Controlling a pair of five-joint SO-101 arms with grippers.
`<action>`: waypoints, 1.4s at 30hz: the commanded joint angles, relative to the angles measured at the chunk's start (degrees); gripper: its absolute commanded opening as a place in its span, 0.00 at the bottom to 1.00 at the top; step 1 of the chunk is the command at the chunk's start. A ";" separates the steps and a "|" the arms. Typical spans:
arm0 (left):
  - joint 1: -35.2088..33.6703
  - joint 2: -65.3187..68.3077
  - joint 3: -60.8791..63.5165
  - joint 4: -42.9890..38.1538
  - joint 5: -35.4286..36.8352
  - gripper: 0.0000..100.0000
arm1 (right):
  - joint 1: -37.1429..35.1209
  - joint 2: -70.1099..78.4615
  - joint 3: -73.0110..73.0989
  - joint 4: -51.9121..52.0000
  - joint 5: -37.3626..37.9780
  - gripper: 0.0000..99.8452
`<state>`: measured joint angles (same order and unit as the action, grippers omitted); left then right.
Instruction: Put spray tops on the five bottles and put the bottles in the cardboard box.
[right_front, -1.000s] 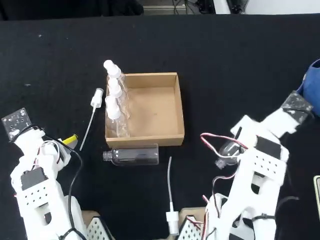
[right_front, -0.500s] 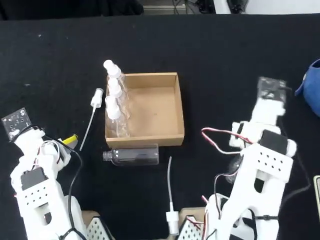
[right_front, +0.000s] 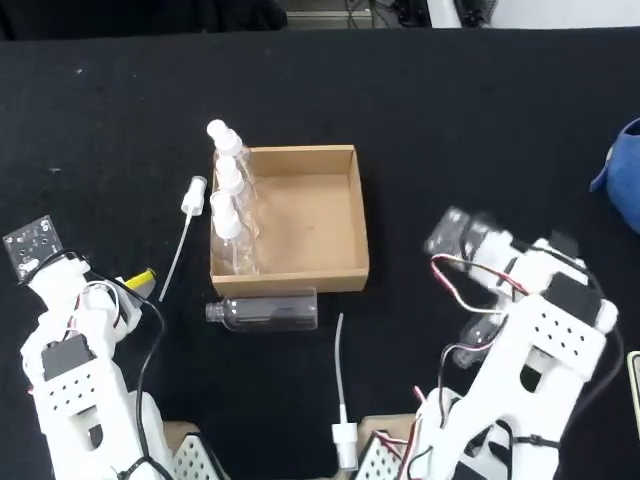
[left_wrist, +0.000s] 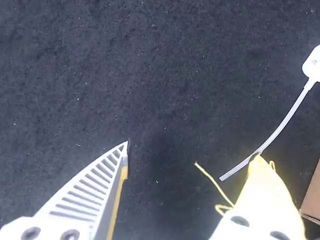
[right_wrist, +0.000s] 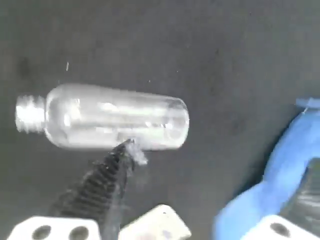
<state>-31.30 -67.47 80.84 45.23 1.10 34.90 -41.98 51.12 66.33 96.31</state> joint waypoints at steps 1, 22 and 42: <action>-0.48 -0.53 -0.22 -1.14 0.44 0.24 | 2.55 0.31 0.40 -1.23 16.09 0.47; -0.57 -0.53 -0.31 -1.14 0.44 0.24 | 10.99 10.24 2.15 -0.97 45.01 0.47; -0.57 -0.53 -0.22 -1.14 0.44 0.24 | 5.19 10.07 17.19 -15.12 26.46 0.00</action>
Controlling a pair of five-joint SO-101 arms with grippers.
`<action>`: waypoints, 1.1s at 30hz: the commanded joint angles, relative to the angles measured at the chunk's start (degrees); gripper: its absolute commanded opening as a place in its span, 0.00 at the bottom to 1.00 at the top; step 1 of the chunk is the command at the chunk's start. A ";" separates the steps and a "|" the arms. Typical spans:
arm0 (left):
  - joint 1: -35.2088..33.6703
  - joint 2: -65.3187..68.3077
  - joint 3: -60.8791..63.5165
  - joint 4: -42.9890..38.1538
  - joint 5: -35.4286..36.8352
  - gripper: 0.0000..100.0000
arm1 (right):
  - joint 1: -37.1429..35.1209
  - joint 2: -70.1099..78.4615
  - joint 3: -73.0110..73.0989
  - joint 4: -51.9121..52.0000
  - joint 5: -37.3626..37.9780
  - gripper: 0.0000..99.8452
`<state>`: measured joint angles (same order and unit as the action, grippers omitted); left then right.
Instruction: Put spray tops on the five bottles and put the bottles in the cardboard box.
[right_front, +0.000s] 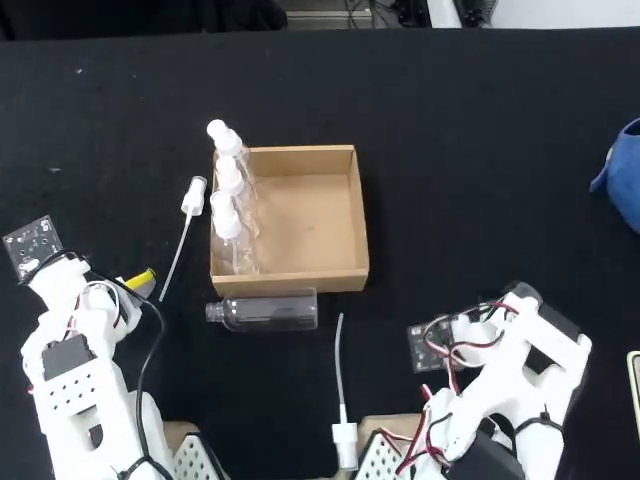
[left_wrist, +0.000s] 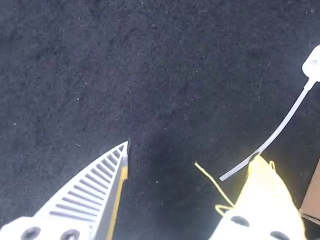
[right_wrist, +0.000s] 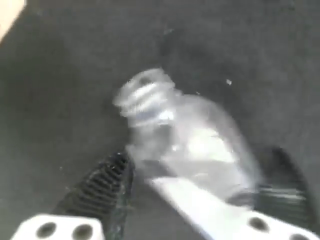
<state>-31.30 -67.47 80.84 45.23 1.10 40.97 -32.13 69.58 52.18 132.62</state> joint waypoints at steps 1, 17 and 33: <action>-0.57 -0.53 -0.22 -1.14 0.44 0.24 | -0.88 0.22 -1.98 -0.97 -15.12 0.03; -0.66 -0.53 -0.31 -0.97 0.35 0.24 | 2.11 15.60 -21.76 3.78 -90.73 0.11; -0.66 -0.53 -0.22 -1.05 -2.29 0.24 | -2.55 24.31 -38.20 16.97 -86.33 0.37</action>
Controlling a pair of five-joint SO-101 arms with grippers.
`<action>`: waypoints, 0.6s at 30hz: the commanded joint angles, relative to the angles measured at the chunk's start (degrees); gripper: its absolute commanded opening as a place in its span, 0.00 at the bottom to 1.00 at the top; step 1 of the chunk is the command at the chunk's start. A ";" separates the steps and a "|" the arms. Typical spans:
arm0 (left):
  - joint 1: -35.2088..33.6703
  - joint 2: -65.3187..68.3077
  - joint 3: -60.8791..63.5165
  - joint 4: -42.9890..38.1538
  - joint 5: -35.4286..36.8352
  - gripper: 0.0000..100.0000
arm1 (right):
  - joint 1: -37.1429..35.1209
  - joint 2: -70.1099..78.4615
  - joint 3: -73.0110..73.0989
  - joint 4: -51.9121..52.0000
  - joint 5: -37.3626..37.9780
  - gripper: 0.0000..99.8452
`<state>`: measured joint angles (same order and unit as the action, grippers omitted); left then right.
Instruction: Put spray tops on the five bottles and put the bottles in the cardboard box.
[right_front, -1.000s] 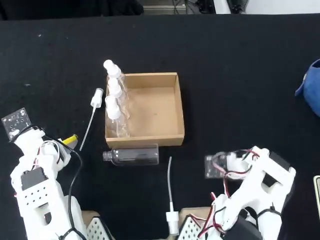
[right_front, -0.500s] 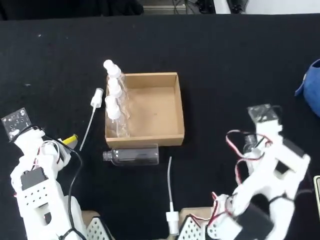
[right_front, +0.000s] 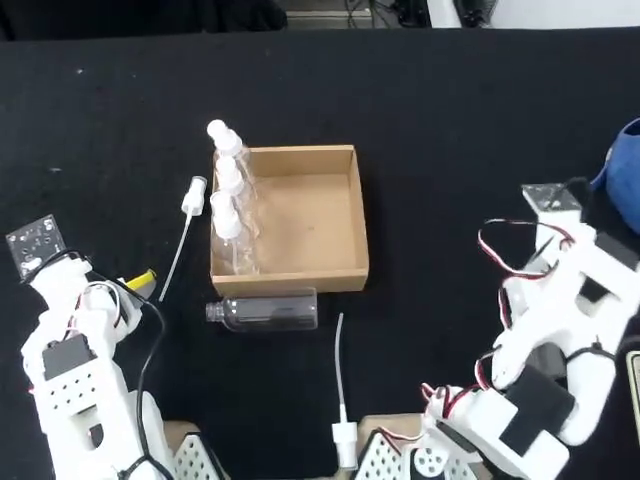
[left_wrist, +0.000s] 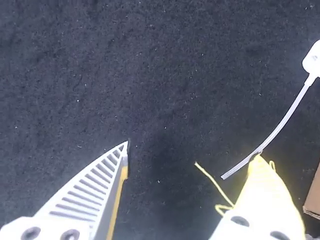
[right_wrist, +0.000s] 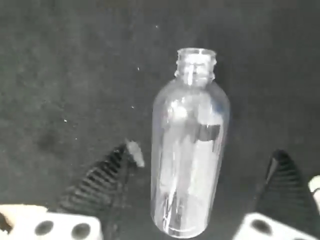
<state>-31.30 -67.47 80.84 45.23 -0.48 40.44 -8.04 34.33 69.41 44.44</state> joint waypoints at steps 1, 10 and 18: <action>-0.66 -0.53 -0.22 -1.05 -0.70 0.24 | -2.37 0.22 -2.51 -0.70 2.81 0.37; -0.66 -0.53 -0.22 -0.79 -0.79 0.24 | -2.11 0.22 8.75 -12.57 3.78 0.31; -0.66 -0.53 -1.89 -0.26 -0.62 0.24 | -2.02 0.22 13.67 -16.62 4.57 0.20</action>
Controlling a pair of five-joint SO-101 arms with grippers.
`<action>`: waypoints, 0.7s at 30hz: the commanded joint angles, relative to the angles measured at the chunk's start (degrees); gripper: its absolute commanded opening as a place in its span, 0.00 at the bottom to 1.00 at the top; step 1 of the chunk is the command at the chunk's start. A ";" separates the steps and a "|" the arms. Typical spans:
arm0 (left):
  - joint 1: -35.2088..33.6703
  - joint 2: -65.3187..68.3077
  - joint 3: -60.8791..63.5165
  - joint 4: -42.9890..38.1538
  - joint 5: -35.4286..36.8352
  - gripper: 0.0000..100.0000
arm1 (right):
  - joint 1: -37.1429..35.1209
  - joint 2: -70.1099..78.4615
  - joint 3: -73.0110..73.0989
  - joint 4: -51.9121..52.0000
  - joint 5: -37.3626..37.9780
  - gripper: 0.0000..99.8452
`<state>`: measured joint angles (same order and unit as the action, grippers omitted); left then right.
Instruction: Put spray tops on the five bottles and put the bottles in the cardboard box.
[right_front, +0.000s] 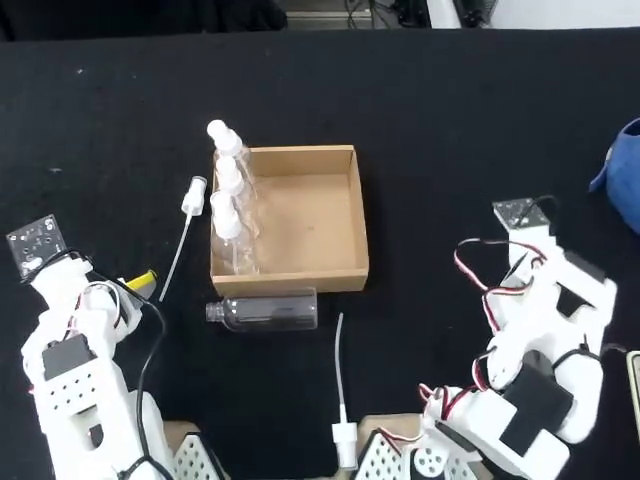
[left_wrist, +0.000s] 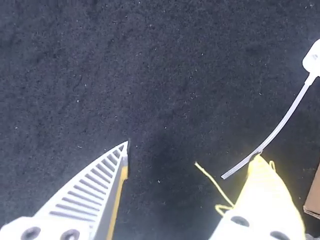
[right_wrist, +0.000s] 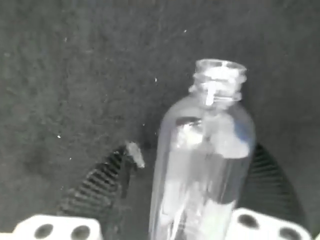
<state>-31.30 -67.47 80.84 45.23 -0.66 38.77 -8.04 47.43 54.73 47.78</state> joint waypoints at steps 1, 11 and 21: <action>-0.57 -0.53 -3.30 0.70 -0.53 0.24 | -0.35 0.22 1.01 -2.02 1.93 0.13; 4.35 13.19 -31.16 13.10 -7.65 0.24 | 1.41 -0.48 -1.54 -2.02 2.02 0.01; 11.03 53.80 -66.68 18.46 -8.26 0.24 | 1.76 -0.04 -1.89 -2.29 -1.14 0.01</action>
<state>-22.95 -26.68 29.76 63.16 -8.31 39.03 -8.04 48.57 53.14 47.25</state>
